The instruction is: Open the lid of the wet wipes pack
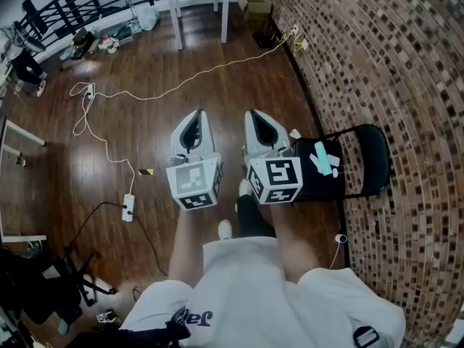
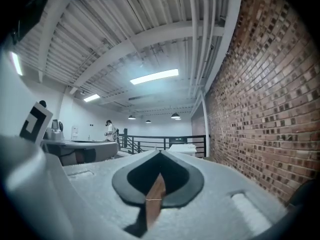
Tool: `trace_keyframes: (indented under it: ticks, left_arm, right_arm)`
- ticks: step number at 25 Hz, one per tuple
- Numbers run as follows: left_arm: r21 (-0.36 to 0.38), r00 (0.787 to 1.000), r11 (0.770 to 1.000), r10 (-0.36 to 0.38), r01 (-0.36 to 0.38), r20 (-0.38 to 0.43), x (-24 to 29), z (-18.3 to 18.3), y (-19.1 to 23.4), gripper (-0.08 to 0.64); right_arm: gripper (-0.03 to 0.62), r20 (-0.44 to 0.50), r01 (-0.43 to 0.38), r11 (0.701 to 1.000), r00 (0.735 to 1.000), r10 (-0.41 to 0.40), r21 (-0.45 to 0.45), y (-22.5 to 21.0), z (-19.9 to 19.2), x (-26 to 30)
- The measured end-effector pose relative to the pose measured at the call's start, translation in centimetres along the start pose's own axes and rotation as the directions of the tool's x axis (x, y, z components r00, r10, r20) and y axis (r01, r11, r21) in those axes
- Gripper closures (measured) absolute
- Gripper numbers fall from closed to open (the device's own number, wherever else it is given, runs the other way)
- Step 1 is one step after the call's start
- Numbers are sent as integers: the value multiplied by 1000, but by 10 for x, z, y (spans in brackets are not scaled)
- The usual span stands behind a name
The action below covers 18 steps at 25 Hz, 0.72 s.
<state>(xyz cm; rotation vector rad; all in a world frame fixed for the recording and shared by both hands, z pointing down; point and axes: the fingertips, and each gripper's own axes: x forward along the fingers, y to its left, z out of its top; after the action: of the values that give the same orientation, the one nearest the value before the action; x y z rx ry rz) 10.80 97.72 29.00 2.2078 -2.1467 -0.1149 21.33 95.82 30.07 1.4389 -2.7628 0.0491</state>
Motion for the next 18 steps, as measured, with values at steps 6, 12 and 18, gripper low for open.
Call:
trace_keyframes:
  ticks: [6,12,18]
  left_arm:
    - [45,1000,999,-12,12,6,75,2,9,543]
    - [77,999,997,-8,4,45,183,31,10,543]
    - [113,997,993,-42,35,59,277,42,-3,543]
  right_arm:
    - [604,24,-22,999,999,22,29,-26,0,73]
    - [604,89,-33,999,996,30,28,-96,37,158]
    - [604,116,-31,999,993,26,35,-146,56,231]
